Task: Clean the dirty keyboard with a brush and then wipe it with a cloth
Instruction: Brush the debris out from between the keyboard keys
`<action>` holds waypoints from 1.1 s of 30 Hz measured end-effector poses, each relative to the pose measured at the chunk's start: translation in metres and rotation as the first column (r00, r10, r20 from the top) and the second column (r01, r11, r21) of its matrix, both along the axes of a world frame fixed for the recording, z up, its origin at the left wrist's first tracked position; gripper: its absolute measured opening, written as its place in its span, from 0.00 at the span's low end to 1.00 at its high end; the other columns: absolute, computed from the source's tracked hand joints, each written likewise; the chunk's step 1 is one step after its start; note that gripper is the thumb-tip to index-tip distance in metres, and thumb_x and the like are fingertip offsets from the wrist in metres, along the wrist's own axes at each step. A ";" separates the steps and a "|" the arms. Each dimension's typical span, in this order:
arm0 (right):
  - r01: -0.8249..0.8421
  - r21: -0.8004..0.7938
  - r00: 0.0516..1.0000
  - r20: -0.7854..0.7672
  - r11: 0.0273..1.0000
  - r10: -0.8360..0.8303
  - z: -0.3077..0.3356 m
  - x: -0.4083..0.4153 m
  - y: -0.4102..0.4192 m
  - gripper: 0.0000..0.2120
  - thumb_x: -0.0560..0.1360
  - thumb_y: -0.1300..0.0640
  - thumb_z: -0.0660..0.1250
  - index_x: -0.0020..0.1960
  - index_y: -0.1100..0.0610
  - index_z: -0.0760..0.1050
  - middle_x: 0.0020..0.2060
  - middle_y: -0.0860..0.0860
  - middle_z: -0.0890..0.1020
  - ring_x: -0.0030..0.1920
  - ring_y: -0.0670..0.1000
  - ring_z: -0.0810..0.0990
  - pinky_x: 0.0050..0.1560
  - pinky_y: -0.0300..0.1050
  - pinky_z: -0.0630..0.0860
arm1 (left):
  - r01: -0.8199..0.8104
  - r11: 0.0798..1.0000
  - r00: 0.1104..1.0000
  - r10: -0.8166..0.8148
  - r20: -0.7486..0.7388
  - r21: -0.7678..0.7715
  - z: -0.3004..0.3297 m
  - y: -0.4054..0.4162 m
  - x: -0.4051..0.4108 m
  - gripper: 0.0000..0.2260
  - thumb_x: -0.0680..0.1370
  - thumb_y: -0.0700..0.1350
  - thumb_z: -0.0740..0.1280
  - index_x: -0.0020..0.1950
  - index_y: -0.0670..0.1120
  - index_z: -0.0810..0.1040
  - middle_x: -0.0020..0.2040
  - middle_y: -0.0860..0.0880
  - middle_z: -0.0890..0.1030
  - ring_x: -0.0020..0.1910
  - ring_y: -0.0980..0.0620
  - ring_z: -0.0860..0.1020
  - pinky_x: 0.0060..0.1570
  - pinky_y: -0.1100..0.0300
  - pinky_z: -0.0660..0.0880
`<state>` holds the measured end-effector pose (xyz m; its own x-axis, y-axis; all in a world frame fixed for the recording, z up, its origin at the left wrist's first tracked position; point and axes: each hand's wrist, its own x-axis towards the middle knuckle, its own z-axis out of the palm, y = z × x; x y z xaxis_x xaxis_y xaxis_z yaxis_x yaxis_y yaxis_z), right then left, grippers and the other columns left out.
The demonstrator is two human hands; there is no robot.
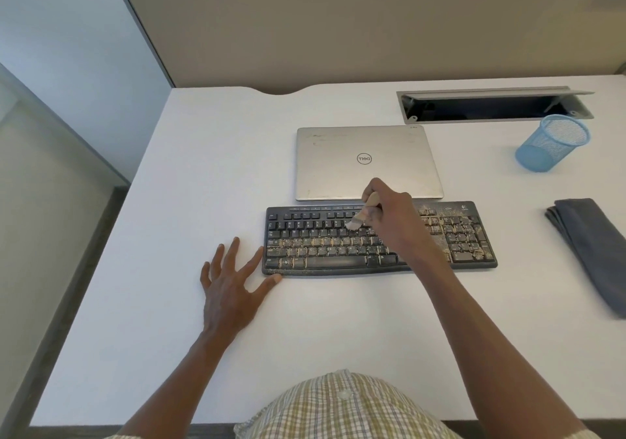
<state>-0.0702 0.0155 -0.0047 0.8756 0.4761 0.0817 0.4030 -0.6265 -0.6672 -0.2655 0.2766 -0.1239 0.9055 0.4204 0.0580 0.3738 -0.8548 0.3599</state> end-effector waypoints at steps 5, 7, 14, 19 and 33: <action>0.044 -0.115 0.998 0.049 0.992 -0.039 -0.001 0.003 -0.023 0.15 0.76 0.71 0.64 0.49 0.52 0.68 0.36 0.53 0.81 0.31 0.41 0.76 0.22 0.33 0.67 | -0.001 1.000 1.000 0.001 -0.001 -0.002 -0.001 0.000 0.000 0.32 0.74 0.75 0.55 0.74 0.63 0.72 0.82 0.47 0.60 0.81 0.44 0.53 0.77 0.40 0.51; 0.081 -0.090 0.996 0.043 0.993 -0.077 0.004 0.001 -0.028 0.11 0.76 0.71 0.64 0.50 0.56 0.70 0.34 0.53 0.79 0.30 0.39 0.74 0.24 0.30 0.68 | 0.001 1.000 1.000 0.000 0.004 -0.001 -0.001 0.000 0.000 0.32 0.74 0.75 0.56 0.74 0.63 0.72 0.82 0.47 0.60 0.81 0.44 0.53 0.77 0.41 0.50; 0.386 0.151 0.913 0.078 0.910 -0.401 0.003 0.007 -0.019 0.08 0.77 0.61 0.64 0.55 0.58 0.68 0.35 0.52 0.77 0.32 0.51 0.79 0.28 0.42 0.74 | -0.002 1.000 1.000 0.002 0.002 -0.003 0.000 0.000 0.000 0.33 0.74 0.75 0.55 0.74 0.63 0.71 0.82 0.47 0.60 0.81 0.43 0.53 0.77 0.41 0.50; 0.360 0.108 0.922 0.115 0.927 -0.371 -0.013 0.000 -0.003 0.07 0.78 0.62 0.63 0.54 0.58 0.66 0.33 0.52 0.76 0.29 0.53 0.77 0.26 0.47 0.74 | -0.001 1.000 1.000 0.001 0.004 -0.008 0.000 0.000 0.000 0.33 0.74 0.75 0.55 0.74 0.63 0.72 0.82 0.47 0.60 0.81 0.44 0.53 0.78 0.41 0.50; 0.313 -0.001 0.940 0.145 0.950 -0.309 -0.010 0.002 -0.002 0.07 0.77 0.63 0.63 0.51 0.58 0.66 0.30 0.52 0.75 0.28 0.53 0.76 0.25 0.47 0.72 | -0.004 1.000 1.000 0.004 -0.010 -0.008 0.001 0.000 0.000 0.33 0.74 0.76 0.54 0.75 0.64 0.71 0.82 0.47 0.59 0.81 0.44 0.52 0.78 0.42 0.49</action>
<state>-0.0683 0.0135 -0.0151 0.9605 0.1853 0.2074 0.2746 -0.7505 -0.6011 -0.2651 0.2763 -0.1225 0.9045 0.4240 0.0459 0.3804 -0.8507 0.3627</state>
